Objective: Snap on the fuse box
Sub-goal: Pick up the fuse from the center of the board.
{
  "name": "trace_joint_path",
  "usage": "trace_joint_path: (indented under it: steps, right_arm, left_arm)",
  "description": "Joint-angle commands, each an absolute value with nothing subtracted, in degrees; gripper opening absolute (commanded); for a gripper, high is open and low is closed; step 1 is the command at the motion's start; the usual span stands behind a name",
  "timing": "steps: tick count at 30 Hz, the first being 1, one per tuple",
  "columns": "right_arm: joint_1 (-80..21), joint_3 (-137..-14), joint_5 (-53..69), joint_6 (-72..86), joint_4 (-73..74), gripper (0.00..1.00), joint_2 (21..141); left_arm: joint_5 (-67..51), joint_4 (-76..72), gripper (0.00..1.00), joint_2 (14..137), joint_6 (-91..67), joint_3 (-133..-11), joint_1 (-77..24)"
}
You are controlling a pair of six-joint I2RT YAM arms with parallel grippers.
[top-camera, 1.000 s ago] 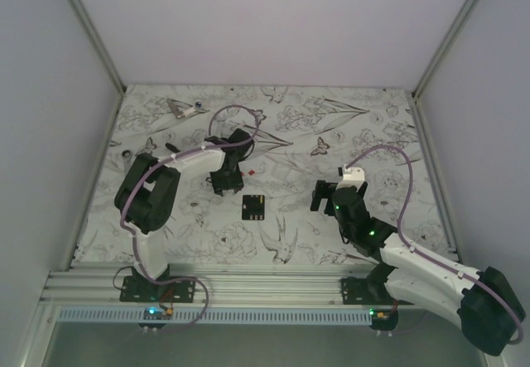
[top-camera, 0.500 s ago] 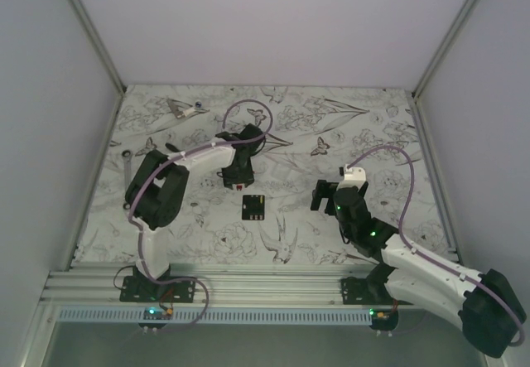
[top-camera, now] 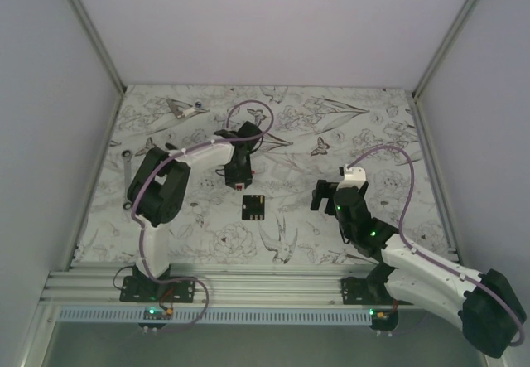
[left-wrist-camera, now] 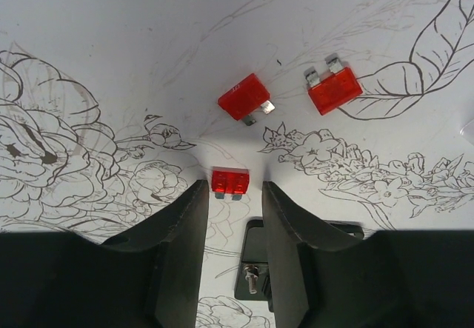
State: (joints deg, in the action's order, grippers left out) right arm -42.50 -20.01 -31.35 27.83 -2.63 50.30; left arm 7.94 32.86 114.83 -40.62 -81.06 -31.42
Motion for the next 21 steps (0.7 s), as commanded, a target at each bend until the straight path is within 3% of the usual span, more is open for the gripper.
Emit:
trace_joint_path:
  steps: [1, 21]
  right_arm:
    - [-42.2, -20.7, -31.3, 28.1, -4.2, 1.00, 49.9]
    - [-42.3, -20.7, -31.2, 28.0, -4.2, 1.00, 49.9]
  left_arm:
    - [4.6, 32.8, 0.38, 115.6, -38.3, -79.7, -30.1]
    - [6.8, 32.6, 0.34, 117.6, -32.4, -80.4, -31.1]
